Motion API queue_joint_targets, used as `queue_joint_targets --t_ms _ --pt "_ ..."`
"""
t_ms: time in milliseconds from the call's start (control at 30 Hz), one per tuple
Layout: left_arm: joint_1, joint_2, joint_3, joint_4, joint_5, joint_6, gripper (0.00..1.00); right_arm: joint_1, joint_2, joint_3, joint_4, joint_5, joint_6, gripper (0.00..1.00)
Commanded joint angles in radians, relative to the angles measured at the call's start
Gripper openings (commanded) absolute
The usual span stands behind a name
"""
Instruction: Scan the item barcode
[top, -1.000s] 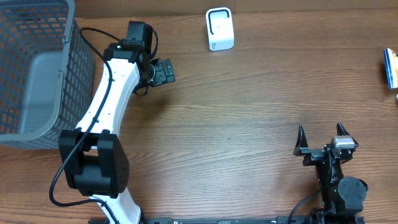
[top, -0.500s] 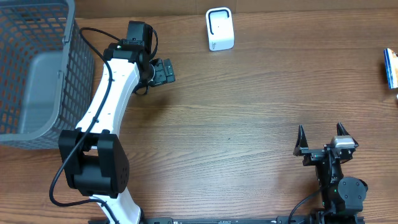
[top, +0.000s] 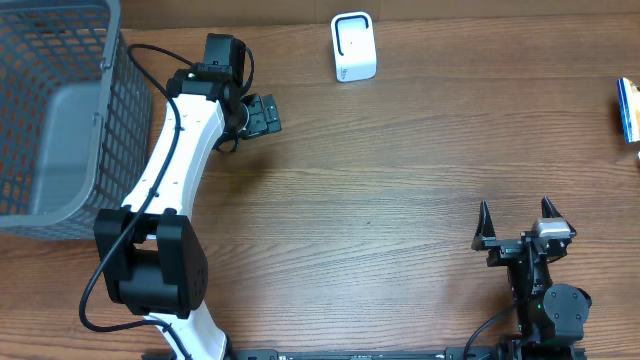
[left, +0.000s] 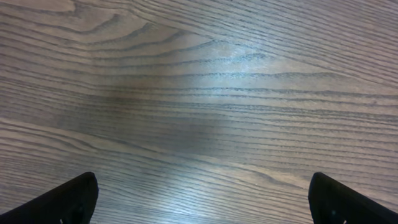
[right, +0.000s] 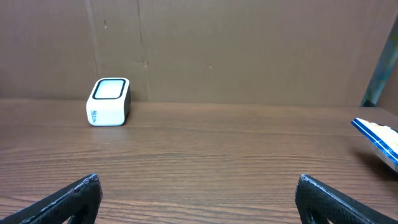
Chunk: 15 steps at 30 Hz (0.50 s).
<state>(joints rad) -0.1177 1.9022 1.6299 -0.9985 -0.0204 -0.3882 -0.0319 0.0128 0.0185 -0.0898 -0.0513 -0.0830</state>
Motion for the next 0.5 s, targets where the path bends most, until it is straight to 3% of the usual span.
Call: queue_joint_targets --t_ms 0,233,333,467 --pt "0.001 -0.015 0.016 -0.016 -0.028 0.018 1.00 0.005 -0.010 -0.010 0.006 0.006 -0.007 1.00" --pt "0.001 -0.178 -0.072 -0.011 -0.085 0.016 1.00 0.005 -0.010 -0.010 0.007 0.006 -0.007 1.00" --pt "0.001 -0.295 -0.185 0.062 -0.126 0.022 1.00 0.005 -0.010 -0.010 0.007 0.006 -0.007 1.00" --pt "0.001 -0.488 -0.398 0.236 -0.116 0.120 1.00 0.005 -0.010 -0.010 0.007 0.006 -0.007 1.00"
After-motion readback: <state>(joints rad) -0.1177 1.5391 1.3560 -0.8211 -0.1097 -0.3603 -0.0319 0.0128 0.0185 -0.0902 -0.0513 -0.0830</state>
